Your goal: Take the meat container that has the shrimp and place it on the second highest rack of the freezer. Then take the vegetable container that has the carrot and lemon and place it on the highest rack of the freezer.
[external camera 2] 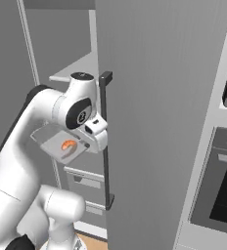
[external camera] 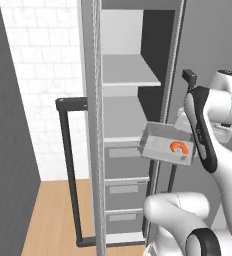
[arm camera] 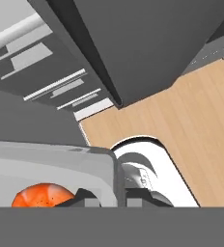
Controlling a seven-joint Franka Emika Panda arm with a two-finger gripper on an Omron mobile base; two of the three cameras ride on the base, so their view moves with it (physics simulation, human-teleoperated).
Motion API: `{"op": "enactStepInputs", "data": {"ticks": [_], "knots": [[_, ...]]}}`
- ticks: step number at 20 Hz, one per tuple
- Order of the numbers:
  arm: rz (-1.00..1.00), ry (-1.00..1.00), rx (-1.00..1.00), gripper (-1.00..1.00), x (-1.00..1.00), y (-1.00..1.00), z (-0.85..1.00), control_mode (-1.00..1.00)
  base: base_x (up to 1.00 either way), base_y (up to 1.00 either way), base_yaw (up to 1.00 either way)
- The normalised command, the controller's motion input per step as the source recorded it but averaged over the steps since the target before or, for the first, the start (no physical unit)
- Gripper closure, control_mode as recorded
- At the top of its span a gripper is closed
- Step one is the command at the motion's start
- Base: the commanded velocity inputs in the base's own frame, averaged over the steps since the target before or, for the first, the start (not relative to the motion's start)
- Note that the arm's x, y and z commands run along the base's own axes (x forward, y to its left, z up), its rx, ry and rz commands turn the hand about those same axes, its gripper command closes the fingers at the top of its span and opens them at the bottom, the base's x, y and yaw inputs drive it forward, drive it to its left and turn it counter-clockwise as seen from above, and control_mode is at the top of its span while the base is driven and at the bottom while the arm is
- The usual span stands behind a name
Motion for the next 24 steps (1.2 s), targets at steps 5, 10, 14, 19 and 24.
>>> {"op": "enactStepInputs", "data": {"ticks": [5, 10, 14, 19, 24], "knots": [[-0.31, 0.00, 0.02, 1.00, 0.35, 0.00, -0.13, -1.00, 0.00, 0.00, 0.00], [-0.29, -0.12, 0.03, 1.00, 0.05, 0.16, -0.17, -1.00, 0.00, 0.00, 0.00], [-0.23, -0.13, 0.00, 1.00, -0.07, 0.52, -0.08, -1.00, 0.00, 0.00, 0.00], [-0.29, -0.02, 0.01, 1.00, 0.25, 0.19, -0.08, -1.00, 0.00, 0.00, 0.00], [-0.28, 0.00, 0.12, 1.00, 0.41, 0.00, -0.01, -1.00, 0.00, 0.00, 0.00]]}}
